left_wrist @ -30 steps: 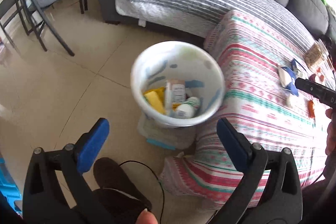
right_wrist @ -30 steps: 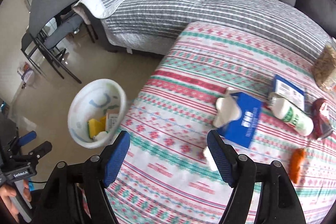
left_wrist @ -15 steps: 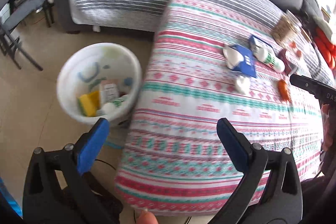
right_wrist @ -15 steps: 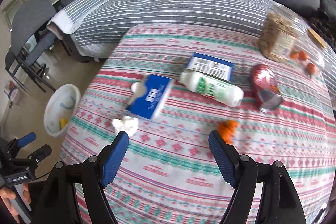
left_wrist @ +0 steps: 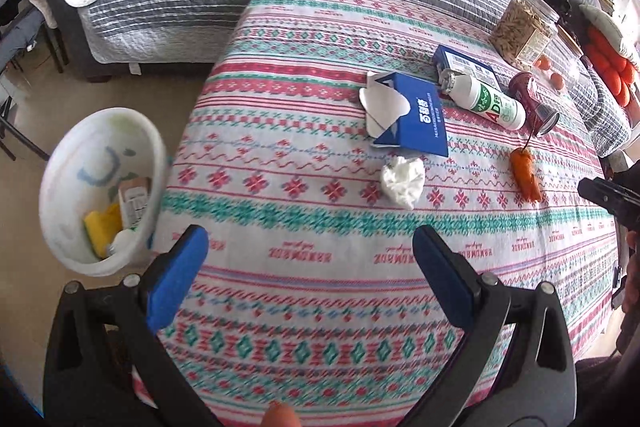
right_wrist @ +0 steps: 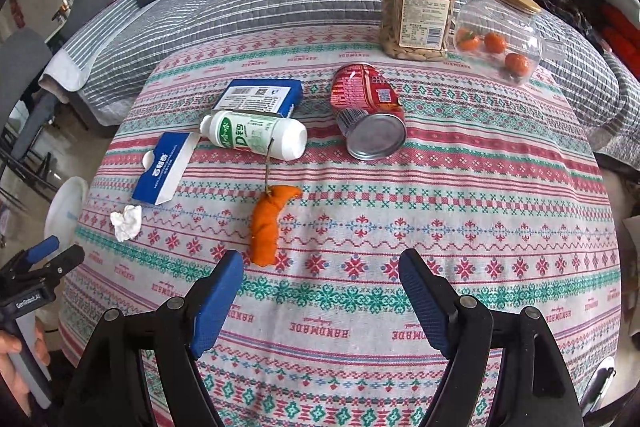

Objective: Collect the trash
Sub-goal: 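Grasp the crumpled white tissue with the left gripper, then hold the white tissue with the left gripper while the right gripper grasps the orange peel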

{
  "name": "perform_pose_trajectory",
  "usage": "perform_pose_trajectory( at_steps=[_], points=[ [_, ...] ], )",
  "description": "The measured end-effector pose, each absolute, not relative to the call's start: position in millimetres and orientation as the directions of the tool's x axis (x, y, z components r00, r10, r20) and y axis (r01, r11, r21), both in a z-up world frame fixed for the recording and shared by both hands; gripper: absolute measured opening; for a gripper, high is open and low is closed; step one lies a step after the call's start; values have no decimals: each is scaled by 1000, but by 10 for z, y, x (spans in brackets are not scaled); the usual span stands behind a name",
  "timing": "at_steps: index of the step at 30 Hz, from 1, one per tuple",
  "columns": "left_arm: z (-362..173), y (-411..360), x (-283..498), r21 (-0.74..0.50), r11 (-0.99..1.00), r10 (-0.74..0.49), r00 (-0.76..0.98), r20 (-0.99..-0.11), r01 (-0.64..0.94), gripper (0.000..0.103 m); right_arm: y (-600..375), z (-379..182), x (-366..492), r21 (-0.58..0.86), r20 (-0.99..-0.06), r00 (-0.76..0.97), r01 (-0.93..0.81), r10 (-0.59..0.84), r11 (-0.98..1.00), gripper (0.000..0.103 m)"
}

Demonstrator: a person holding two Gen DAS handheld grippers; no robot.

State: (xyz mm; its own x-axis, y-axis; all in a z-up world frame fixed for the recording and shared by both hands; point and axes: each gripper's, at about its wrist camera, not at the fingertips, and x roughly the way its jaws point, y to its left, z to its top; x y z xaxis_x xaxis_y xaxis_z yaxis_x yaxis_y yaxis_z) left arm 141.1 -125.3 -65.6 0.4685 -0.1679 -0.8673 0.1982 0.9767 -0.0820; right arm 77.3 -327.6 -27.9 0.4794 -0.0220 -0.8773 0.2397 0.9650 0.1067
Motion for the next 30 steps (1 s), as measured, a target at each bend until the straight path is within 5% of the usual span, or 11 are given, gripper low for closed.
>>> perform_pose_trajectory(
  at_steps=[9, 13, 20, 30],
  points=[
    [-908, -1635, 1549, -105, 959, -230, 501, -835, 265, 99, -3262, -434, 793, 73, -899, 436, 219, -31, 973, 82],
    [-947, -1718, 1566, -121, 947, -266, 517, -814, 297, 68, -3210, -527, 839, 55, -913, 407, 202, -33, 978, 82],
    [-965, -1795, 1586, -154, 925, -323, 506, -800, 347, 30, -3121, -648, 936, 37, -929, 368, 185, -35, 982, 82],
    [-822, -1663, 1515, -191, 934, -324, 490, -809, 303, 27, -3067, -770, 1100, 69, -930, 366, 209, -13, 976, 82]
  ],
)
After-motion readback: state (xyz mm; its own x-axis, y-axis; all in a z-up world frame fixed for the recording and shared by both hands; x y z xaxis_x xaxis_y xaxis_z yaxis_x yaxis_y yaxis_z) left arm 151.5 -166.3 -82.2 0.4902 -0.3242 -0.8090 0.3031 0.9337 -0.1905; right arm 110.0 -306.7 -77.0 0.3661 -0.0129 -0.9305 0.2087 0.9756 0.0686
